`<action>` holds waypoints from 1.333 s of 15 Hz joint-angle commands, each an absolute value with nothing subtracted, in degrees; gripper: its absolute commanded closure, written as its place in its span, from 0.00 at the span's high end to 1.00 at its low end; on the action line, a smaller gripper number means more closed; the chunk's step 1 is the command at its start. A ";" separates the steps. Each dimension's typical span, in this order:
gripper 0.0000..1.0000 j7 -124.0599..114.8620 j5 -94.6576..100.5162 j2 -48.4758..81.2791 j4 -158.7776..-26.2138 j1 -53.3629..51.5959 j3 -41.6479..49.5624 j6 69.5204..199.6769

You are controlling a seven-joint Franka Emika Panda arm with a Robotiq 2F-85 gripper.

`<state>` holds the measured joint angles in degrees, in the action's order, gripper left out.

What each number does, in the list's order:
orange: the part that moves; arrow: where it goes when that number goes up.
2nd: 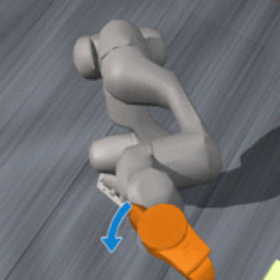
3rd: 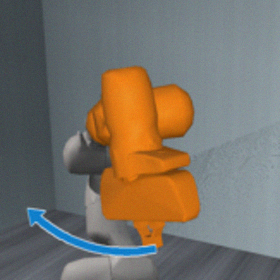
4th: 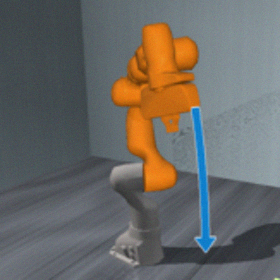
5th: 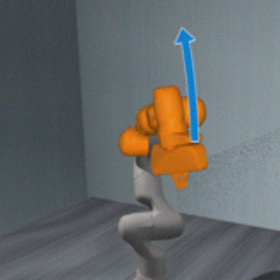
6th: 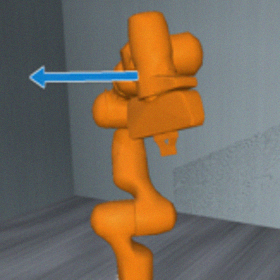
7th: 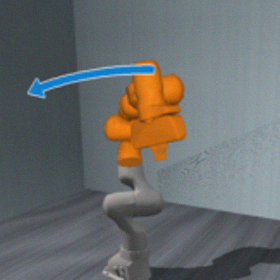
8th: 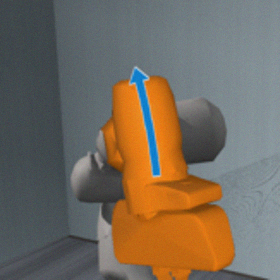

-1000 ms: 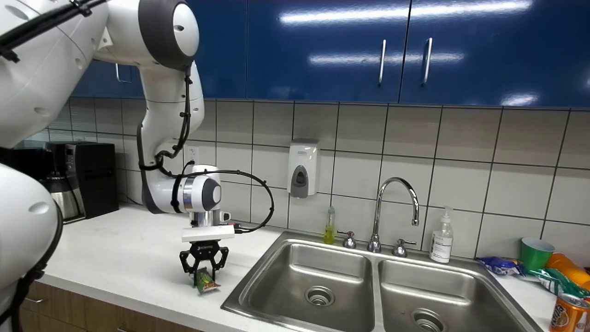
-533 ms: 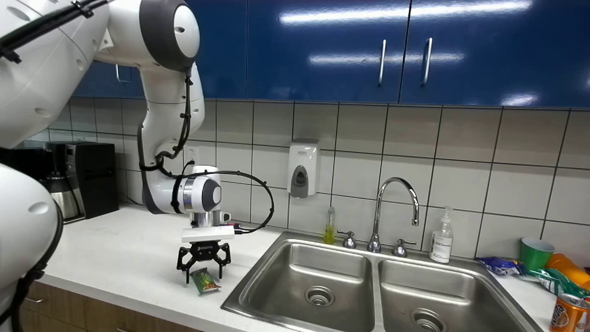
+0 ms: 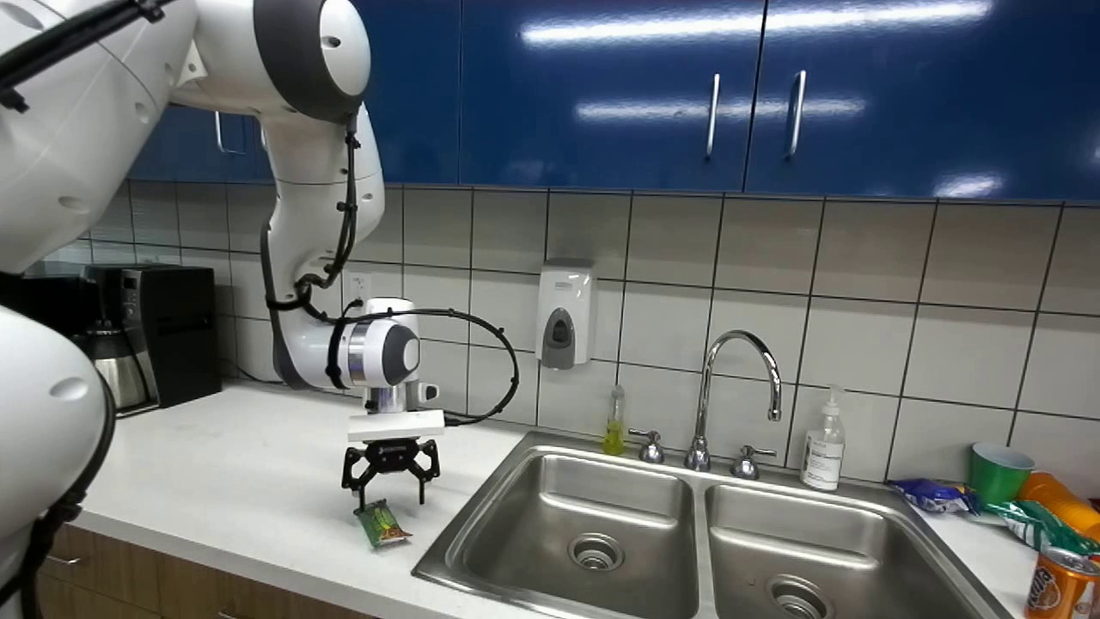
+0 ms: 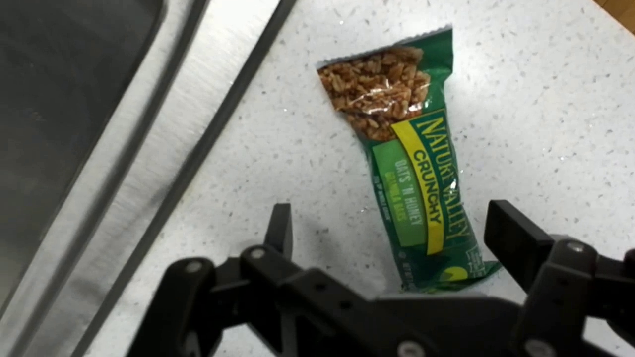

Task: Take the packet out of the sink

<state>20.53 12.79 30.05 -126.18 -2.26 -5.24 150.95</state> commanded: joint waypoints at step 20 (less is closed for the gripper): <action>1.00 -5.75 10.95 23.20 -129.84 -2.97 7.58 156.59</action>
<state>-1.47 10.23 25.65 -127.33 -1.74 5.47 155.32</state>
